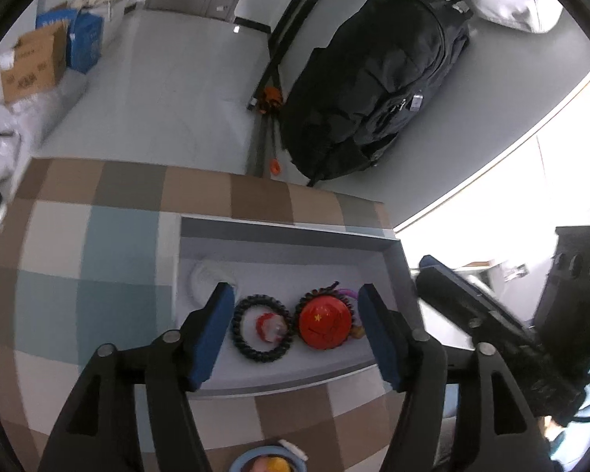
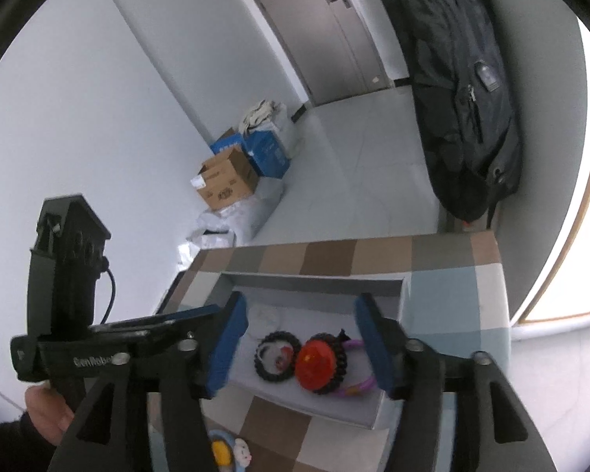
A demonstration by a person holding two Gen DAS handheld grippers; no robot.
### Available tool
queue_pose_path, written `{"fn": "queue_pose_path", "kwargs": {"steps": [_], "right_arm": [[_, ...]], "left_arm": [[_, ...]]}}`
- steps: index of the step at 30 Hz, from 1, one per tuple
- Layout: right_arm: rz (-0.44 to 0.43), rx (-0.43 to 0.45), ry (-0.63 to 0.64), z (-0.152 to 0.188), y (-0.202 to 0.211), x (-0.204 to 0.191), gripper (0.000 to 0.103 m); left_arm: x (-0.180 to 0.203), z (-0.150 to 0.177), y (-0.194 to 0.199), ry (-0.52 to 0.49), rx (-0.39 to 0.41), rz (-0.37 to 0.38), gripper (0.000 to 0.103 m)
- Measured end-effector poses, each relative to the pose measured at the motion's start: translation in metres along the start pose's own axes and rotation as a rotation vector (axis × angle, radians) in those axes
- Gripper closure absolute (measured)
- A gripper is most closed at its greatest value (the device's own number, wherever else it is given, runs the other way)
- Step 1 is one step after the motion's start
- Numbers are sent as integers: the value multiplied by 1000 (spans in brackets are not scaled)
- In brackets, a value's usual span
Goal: Organize jewelry
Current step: 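Carry both badges into the grey box and open both grippers, then move both tools back over the remaining toys on the rug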
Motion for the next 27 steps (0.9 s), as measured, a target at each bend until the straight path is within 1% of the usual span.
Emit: {"fn": "queue_pose_path", "kwargs": {"steps": [2,4,6,8,11,16,18,23,25,27], "right_arm": [[6,19,-7,-2,6,3,29],[8,25,-20,-2,11,6,28],[8,27,-28,-1,14,8,22],[22,29,-31,0,16,9,14],[48,30,-25,3,21,9,8],[66,44,-6,9,31,3,1],[70,48,-7,13,36,2,0],[76,44,-21,25,44,1,0],[85,39,-15,30,47,-1,0],[96,38,1,36,50,-3,0]], "left_arm": [[3,1,4,-16,13,-14,37],[5,3,8,-34,23,-33,36],[7,5,11,-51,33,-58,36],[6,7,13,-61,41,-93,36],[6,11,19,-71,56,-136,36],[4,17,35,-84,121,-200,36],[3,21,40,-82,138,-222,36],[4,34,54,-86,186,-254,36],[6,41,56,-81,188,-257,35],[7,46,58,-75,185,-244,30]]}}
Point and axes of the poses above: each gripper's, at about its wrist camera, not at the fingertips, and y roughly against the way its jaws point, x to its right, z to its underside, the point moved 10 cm from there along -y, roughly the way its jaws point, and after that the axes turned 9 degrees about -x, right-handed, at the moved point
